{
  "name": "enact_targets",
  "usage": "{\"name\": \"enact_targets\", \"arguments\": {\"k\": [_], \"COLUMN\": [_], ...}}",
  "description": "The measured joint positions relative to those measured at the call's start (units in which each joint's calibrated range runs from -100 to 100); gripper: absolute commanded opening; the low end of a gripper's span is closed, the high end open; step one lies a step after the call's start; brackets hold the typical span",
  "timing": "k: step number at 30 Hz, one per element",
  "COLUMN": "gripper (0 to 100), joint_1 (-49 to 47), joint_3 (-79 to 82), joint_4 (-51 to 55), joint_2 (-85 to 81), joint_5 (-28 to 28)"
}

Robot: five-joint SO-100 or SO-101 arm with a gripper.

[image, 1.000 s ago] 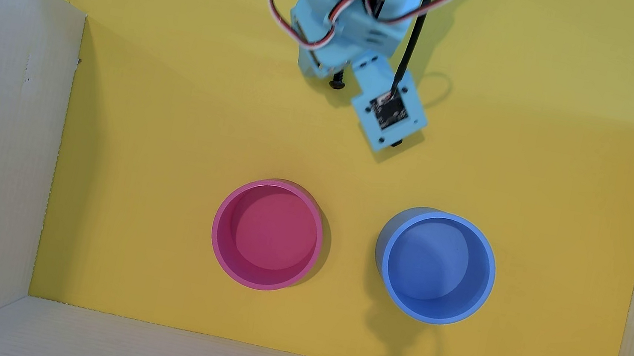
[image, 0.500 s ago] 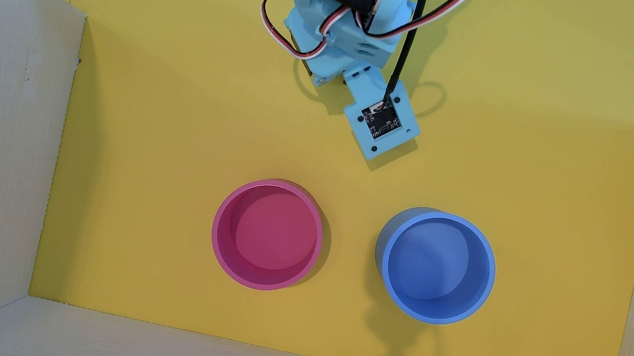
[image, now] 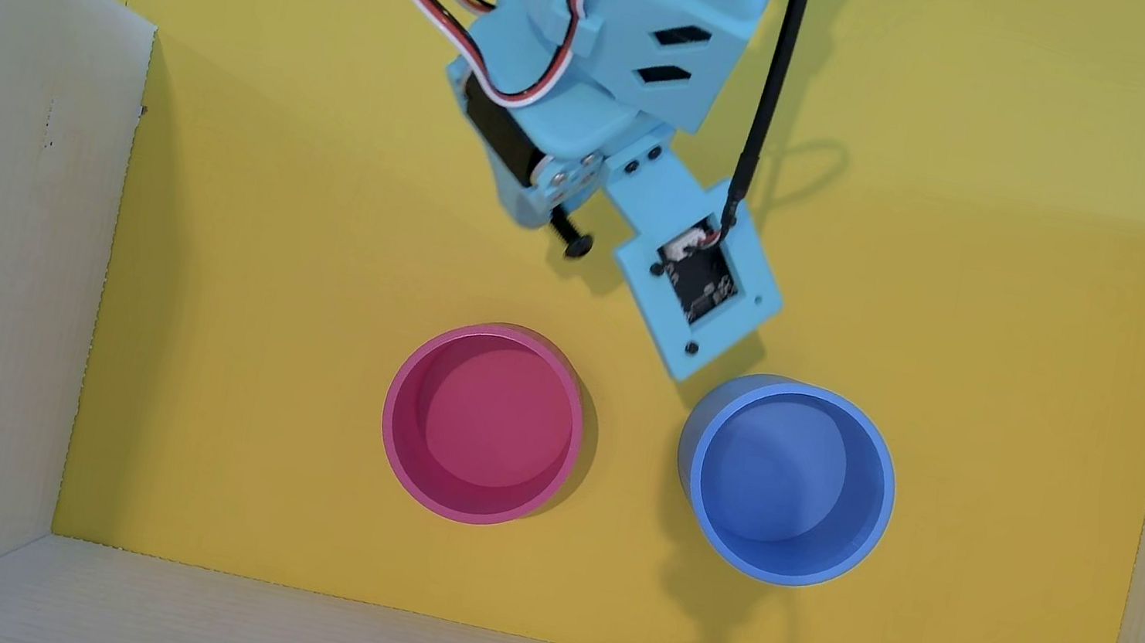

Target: Pick up the bolt and place it in the pink box

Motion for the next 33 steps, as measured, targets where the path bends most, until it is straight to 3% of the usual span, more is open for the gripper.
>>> {"name": "enact_targets", "arguments": {"k": [7, 23, 26, 30, 33], "gripper": [1, 2, 7, 21, 22], "joint_1": [0.0, 0.0, -0.1, -0.1, -0.1], "joint_3": [-7.9, -33.4, -34.3, -34.4, -34.4], "joint_4": [0.0, 0.0, 0.0, 0.0, 0.0], "joint_2": [1.3, 25.3, 26.4, 26.4, 26.5], "joint_5": [1.3, 1.5, 1.5, 1.5, 1.5]}}
